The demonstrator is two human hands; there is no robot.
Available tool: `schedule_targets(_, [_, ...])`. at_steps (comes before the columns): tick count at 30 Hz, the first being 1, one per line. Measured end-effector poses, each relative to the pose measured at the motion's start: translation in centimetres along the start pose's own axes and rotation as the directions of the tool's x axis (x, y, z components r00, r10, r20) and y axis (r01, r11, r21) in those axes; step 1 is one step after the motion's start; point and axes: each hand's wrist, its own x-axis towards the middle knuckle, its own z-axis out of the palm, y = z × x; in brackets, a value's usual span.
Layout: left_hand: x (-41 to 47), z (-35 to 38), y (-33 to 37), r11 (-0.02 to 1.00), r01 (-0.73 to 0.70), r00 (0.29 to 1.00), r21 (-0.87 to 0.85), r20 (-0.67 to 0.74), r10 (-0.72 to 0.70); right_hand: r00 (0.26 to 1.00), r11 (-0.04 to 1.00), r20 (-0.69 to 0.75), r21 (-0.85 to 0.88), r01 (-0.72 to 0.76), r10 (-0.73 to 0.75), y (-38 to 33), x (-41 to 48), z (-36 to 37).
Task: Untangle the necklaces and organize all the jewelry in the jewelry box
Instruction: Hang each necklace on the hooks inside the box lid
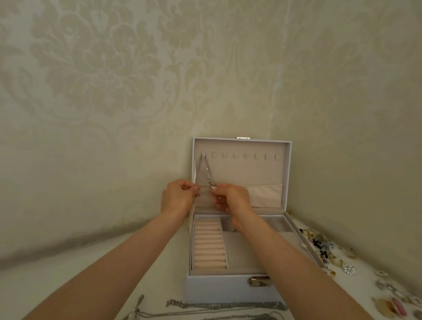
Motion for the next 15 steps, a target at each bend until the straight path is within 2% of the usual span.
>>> schedule_targets(5, [-0.36,-0.09,-0.3,1.0,-0.018,0.993,0.013,0.117,0.017,0.994,0.979,0.081,0.186,-0.085,0.07,-0.05,-0.27,0.38])
schedule_targets(12, [-0.48,-0.3,-0.31,0.998,0.017,0.987,0.056,0.16,-0.025,0.984,0.984,0.148,0.132,-0.121,0.101,-0.08,-0.47,0.73])
schedule_targets(15, [-0.55,-0.25,-0.26,0.998,0.01,0.985,0.065,0.172,-0.021,0.987,0.981,0.135,0.163,-0.109,0.087,0.09,-0.53,0.89])
